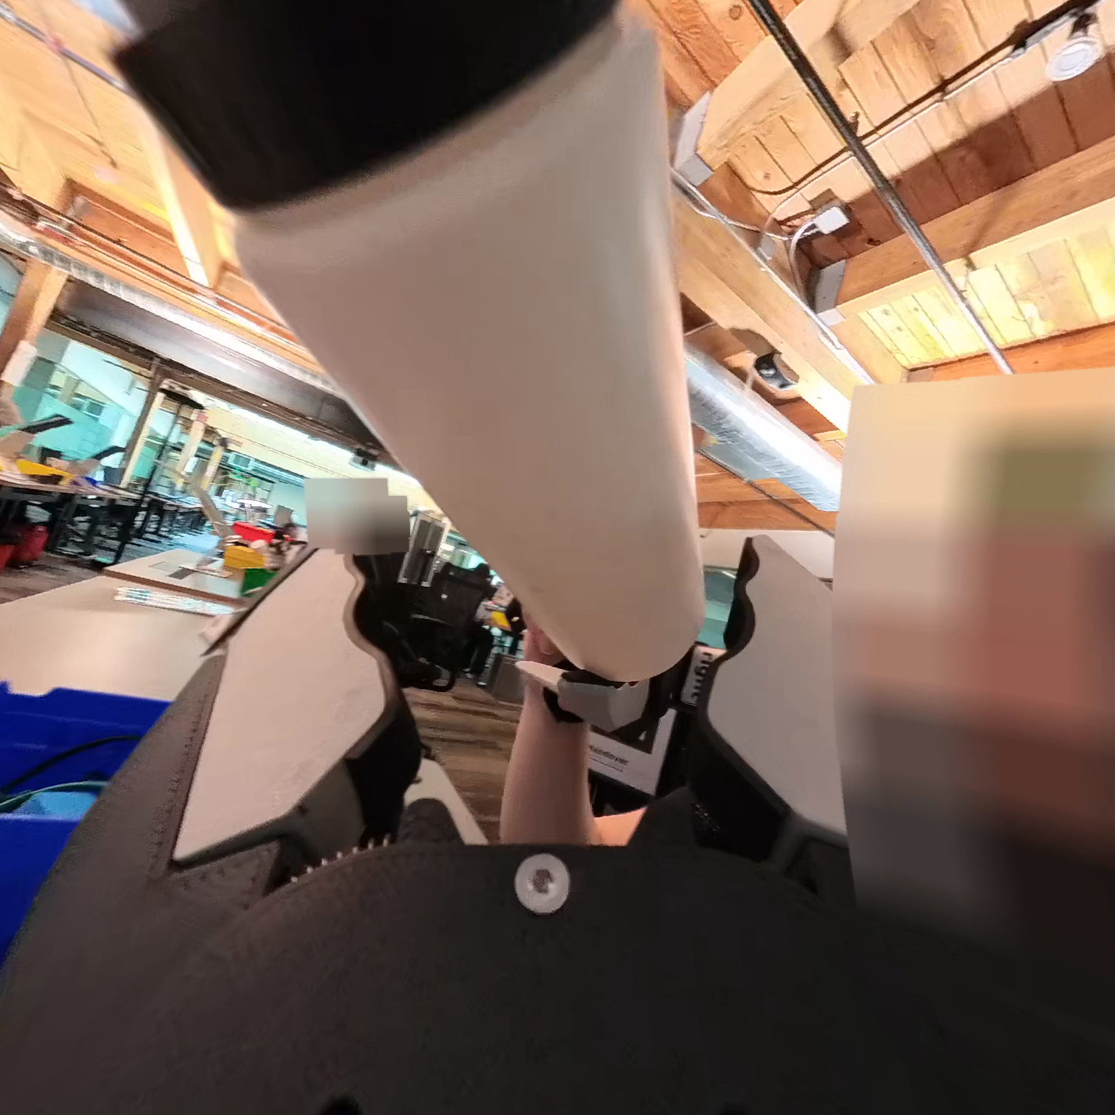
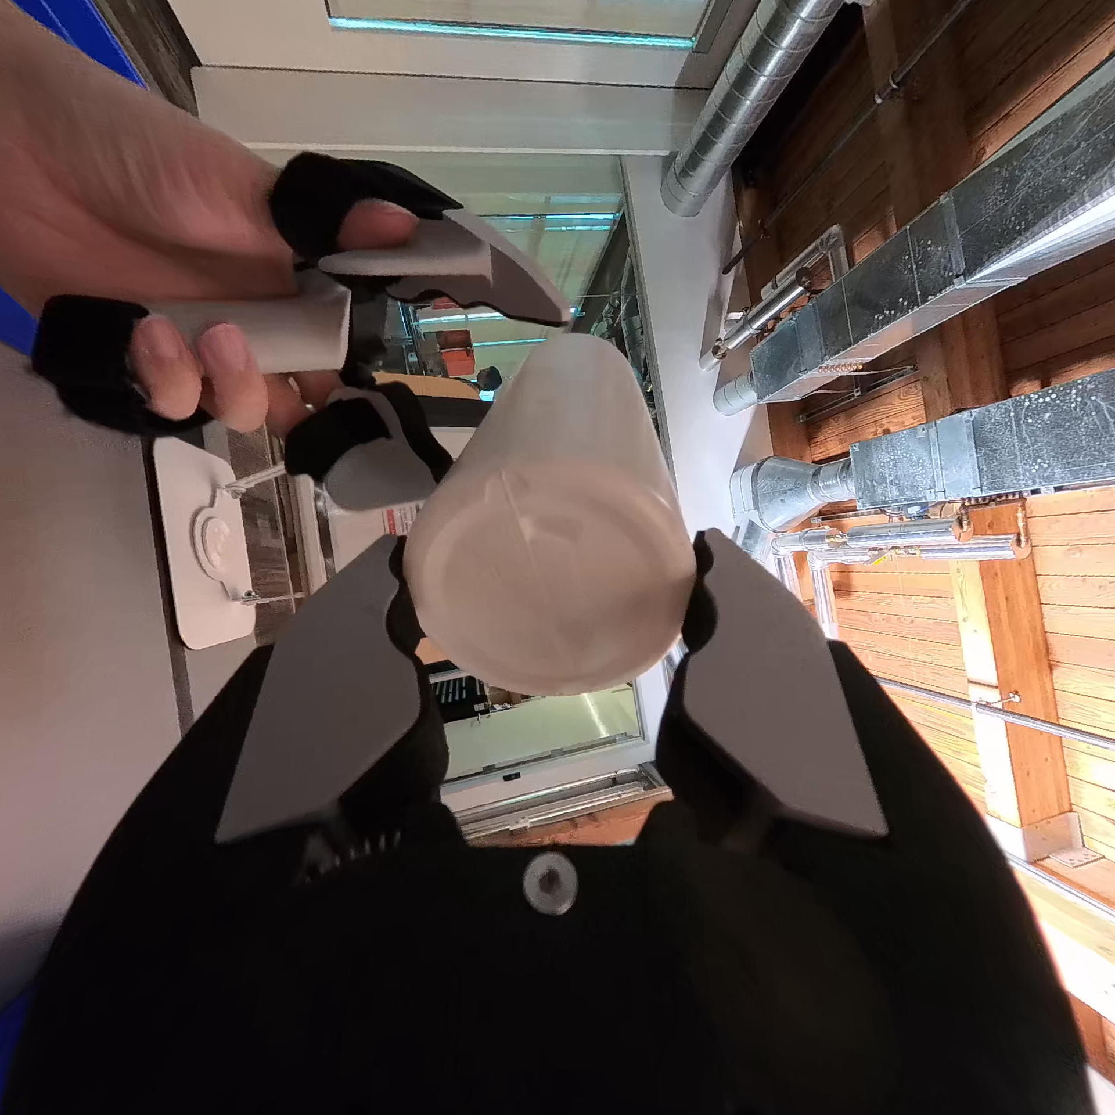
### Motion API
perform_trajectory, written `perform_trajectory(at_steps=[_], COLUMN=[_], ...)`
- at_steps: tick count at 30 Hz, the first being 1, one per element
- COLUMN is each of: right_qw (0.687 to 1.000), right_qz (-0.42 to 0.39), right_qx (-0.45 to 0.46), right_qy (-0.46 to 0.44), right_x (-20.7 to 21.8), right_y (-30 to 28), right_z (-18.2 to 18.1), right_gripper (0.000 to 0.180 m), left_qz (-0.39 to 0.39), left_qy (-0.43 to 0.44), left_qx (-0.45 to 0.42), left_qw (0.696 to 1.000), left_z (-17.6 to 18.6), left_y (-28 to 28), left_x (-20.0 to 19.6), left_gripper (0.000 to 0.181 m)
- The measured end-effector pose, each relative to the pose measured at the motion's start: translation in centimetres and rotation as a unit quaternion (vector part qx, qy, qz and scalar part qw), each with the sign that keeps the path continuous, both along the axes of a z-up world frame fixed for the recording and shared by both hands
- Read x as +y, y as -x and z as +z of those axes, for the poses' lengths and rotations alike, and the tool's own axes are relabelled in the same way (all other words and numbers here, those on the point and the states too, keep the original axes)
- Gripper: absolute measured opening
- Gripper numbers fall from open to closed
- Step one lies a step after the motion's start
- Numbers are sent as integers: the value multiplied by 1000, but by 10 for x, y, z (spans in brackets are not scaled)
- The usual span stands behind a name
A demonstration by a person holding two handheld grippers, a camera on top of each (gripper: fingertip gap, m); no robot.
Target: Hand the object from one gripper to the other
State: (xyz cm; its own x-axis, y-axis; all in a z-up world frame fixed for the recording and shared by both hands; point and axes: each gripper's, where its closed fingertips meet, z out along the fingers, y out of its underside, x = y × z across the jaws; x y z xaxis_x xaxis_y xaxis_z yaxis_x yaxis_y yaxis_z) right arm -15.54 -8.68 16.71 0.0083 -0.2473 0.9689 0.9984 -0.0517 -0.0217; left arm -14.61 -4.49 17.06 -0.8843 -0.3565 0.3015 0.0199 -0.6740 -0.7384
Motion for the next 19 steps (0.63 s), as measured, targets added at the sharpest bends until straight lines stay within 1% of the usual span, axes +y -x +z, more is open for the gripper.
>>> perform_trajectory(at_steps=[1, 5, 8, 10, 12, 16, 19], right_qw=[1000, 1000, 1000, 1000, 999, 998, 996], right_qz=[-1, 1, 8, 16, 24, 66, 81], right_qx=[-2, -12, -22, -22, -27, -20, -24], right_qy=[-1, -4, -3, -2, -1, 14, 19], right_x=[-1, -7, -11, -13, -14, -21, -26], right_y=[0, 3, 9, 13, 19, 37, 47], right_z=[0, 3, 3, 3, 2, -1, -2], right_gripper=[89, 89, 89, 89, 89, 89, 89], left_qz=[16, 97, 172, 194, 178, 122, 113], left_qy=[3, 18, 2, -13, -29, -68, -77], left_qx=[3, 13, 14, 18, 11, -7, -29], left_qw=[1000, 995, 985, 981, 983, 990, 990], left_z=[0, 6, 10, 10, 11, 6, 12], left_y=[-1, 3, 15, 24, 38, 66, 82], left_x=[9, 55, 88, 104, 110, 108, 107], left_gripper=[114, 119, 119, 118, 117, 116, 118])
